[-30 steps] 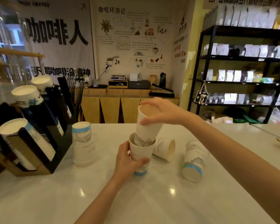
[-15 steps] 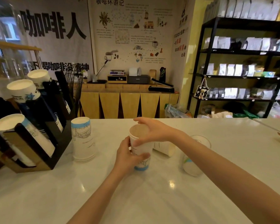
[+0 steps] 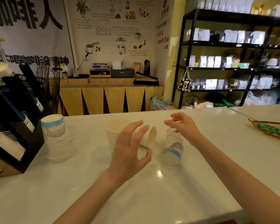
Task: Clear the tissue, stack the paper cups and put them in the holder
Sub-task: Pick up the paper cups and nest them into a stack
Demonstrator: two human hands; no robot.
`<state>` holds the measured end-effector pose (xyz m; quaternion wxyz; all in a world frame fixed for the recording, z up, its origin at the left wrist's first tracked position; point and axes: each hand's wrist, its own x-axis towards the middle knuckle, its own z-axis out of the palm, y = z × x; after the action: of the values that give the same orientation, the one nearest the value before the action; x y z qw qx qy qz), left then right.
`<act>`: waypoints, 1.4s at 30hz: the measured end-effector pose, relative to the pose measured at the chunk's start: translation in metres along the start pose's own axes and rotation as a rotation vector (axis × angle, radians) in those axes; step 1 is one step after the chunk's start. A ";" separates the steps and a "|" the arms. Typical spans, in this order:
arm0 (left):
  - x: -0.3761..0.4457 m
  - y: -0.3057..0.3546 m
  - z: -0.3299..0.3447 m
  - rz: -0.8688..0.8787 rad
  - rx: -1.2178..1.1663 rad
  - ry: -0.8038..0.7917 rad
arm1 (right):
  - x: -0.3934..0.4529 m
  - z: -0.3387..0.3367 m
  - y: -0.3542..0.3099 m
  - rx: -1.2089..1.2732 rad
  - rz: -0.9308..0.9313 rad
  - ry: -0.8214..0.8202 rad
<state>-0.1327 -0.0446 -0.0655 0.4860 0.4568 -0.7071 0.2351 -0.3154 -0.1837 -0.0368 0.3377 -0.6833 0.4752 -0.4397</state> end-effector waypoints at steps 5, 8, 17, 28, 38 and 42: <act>0.015 0.013 0.043 -0.110 -0.093 -0.250 | -0.014 -0.017 0.030 -0.105 0.130 0.090; 0.015 0.006 0.074 -0.267 -0.001 -0.442 | -0.021 -0.021 0.042 -0.163 0.274 0.118; 0.020 -0.025 0.117 -0.374 0.429 -0.724 | -0.030 0.003 0.045 0.021 0.561 0.064; 0.028 -0.038 0.122 -0.337 0.266 -0.610 | -0.021 -0.008 0.046 0.130 0.548 0.052; 0.108 -0.004 0.055 -0.567 -0.319 -0.153 | 0.008 -0.061 -0.045 0.584 0.047 0.149; 0.138 -0.011 0.007 -0.567 -0.382 -0.050 | 0.015 -0.058 -0.089 0.628 -0.090 0.047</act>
<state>-0.1417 -0.1131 0.0550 0.5912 0.5415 -0.5949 -0.0573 -0.3353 -0.1721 0.0680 0.5012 -0.5555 0.2935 -0.5951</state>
